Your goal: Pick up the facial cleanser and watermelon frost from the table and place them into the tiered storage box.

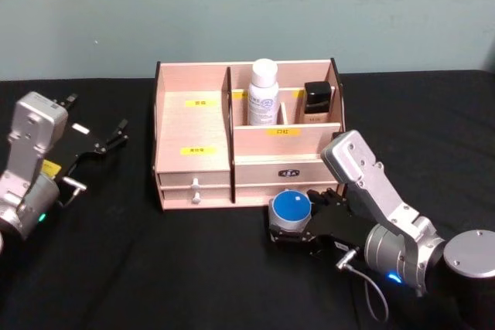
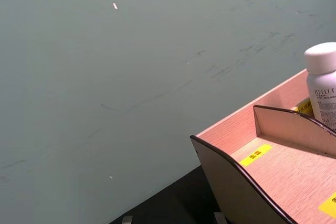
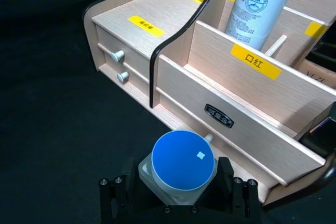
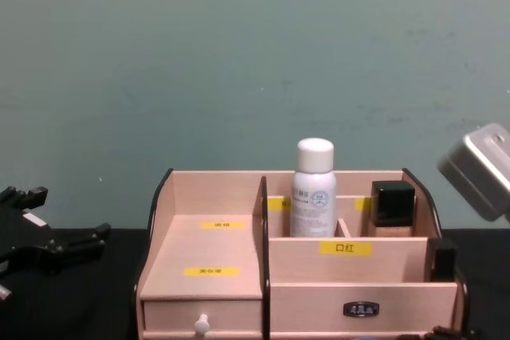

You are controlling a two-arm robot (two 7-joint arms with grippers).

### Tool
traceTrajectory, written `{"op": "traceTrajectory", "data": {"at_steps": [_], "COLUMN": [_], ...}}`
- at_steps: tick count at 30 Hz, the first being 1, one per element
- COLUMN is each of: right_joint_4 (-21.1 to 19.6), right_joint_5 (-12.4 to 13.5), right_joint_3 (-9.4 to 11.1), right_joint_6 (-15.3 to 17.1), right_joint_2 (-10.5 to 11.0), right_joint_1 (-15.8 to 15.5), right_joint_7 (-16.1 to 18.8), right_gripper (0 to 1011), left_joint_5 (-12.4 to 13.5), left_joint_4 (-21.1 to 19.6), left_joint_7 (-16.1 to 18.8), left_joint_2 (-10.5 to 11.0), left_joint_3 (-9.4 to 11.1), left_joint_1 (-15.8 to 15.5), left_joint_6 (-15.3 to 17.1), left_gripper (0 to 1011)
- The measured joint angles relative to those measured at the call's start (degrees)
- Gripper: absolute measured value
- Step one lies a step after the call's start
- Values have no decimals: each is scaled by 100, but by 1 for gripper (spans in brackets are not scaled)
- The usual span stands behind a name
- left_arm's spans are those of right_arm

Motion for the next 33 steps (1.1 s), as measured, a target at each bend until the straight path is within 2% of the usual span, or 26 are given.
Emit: {"op": "traceTrajectory", "data": {"at_steps": [10,24,32,33], "right_joint_4": [39,33,28,27], "right_joint_5": [-98,-94,-88,-88], "right_joint_3": [39,41,42,42], "right_joint_6": [-23,-20,-19,-19], "right_joint_2": [-76,-67,-63,-63], "right_joint_1": [-1,-3,-5,-5], "right_joint_7": [-6,-5,-6,-6], "right_gripper": [1002,995,810,759], "left_joint_5": [0,0,0,0], "left_joint_4": [0,0,0,0], "left_joint_7": [0,0,0,0], "left_joint_2": [0,0,0,0], "left_joint_3": [0,0,0,0], "left_joint_1": [0,0,0,0], "left_joint_6": [0,0,0,0], "left_gripper": [1001,1001,1001,1001]}}
